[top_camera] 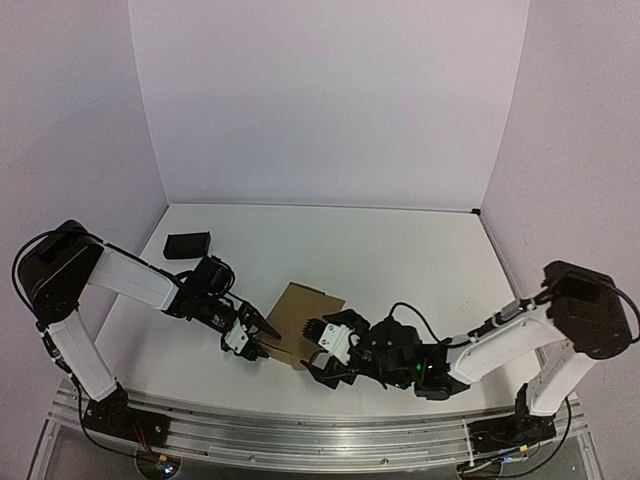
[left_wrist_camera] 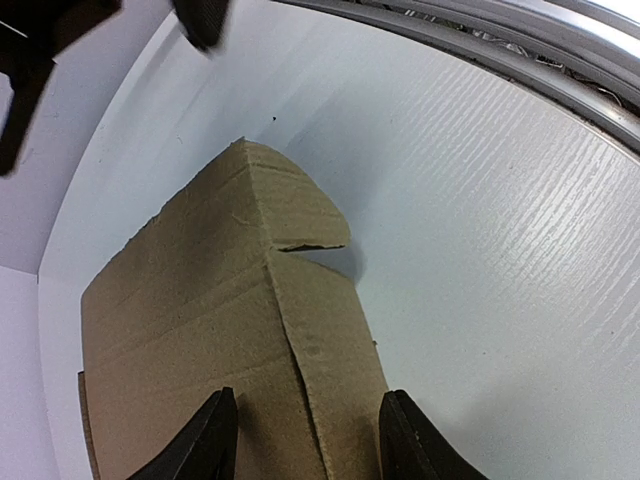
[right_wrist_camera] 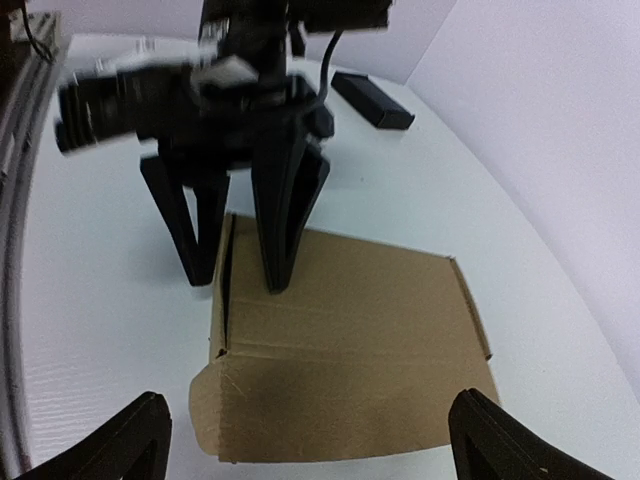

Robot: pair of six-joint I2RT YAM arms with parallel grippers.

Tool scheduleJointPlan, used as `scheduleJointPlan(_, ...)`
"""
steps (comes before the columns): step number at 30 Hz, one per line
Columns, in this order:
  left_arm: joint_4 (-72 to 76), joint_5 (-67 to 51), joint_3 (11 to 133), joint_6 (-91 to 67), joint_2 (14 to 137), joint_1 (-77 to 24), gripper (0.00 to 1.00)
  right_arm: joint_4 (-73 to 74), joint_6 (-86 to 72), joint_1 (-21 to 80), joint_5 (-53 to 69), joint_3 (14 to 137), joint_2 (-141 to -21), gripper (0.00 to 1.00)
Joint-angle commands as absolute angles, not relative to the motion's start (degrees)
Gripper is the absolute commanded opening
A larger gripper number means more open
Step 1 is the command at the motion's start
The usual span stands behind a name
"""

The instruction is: Fold the paper box

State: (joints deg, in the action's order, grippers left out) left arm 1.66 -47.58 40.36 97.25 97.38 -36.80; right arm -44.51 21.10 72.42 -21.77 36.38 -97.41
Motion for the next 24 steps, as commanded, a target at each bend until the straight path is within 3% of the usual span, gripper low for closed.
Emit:
scheduleJointPlan(1,-6.3,-46.7,39.7,101.7,96.8,-36.9,0.49,-40.7,14.2,72.1,-13.5,32.0,-85.7,0.98)
scheduleJointPlan(8,-17.7,-46.4,41.4,114.2,96.3,-35.8,0.48,-25.0,-7.3,58.3,-11.8,33.0,-76.8,0.96)
scheduleJointPlan(11,-20.7,-46.0,42.0,117.3,96.1,-34.9,0.48,-16.5,-12.6,54.7,-5.4,37.9,-79.7,0.95)
scheduleJointPlan(16,-24.4,-45.6,43.1,122.1,95.8,-33.8,0.47,-15.7,-19.2,52.8,1.8,39.6,-84.0,0.93)
scheduleJointPlan(24,-32.0,-45.8,45.9,133.4,95.9,-29.9,0.47,-16.0,-27.1,49.4,10.3,47.1,-95.8,0.8)
